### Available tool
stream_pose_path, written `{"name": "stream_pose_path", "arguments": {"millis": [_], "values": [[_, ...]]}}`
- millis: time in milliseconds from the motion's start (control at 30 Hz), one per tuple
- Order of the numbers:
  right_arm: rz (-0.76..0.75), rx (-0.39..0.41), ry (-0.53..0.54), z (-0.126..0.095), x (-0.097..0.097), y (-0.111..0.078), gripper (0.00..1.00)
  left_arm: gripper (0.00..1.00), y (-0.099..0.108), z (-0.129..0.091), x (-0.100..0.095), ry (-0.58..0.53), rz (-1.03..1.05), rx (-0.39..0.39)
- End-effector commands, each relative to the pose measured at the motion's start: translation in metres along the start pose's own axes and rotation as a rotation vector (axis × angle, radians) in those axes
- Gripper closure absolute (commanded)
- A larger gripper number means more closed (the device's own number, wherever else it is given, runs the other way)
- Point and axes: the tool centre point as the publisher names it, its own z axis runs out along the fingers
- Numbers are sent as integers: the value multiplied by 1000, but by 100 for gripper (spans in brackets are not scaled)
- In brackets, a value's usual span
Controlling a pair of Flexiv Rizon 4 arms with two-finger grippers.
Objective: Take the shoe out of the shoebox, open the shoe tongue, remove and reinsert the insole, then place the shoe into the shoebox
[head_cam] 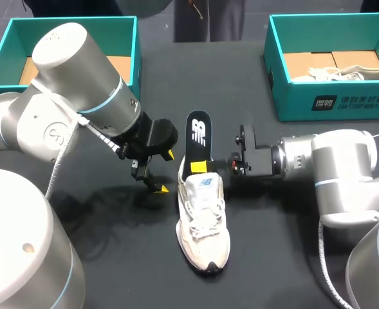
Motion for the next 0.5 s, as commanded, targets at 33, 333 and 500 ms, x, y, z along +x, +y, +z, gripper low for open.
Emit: {"name": "stream_pose_path", "arguments": {"millis": [33, 333, 500], "values": [[11, 1, 0, 3, 2, -12, 100, 0, 0, 0, 0, 1, 0, -1], [31, -8, 1, 2, 8, -29, 100, 0, 0, 0, 0, 1, 0, -1], [22, -13, 1, 1, 10, -28, 100, 0, 0, 0, 0, 1, 0, -1]]}}
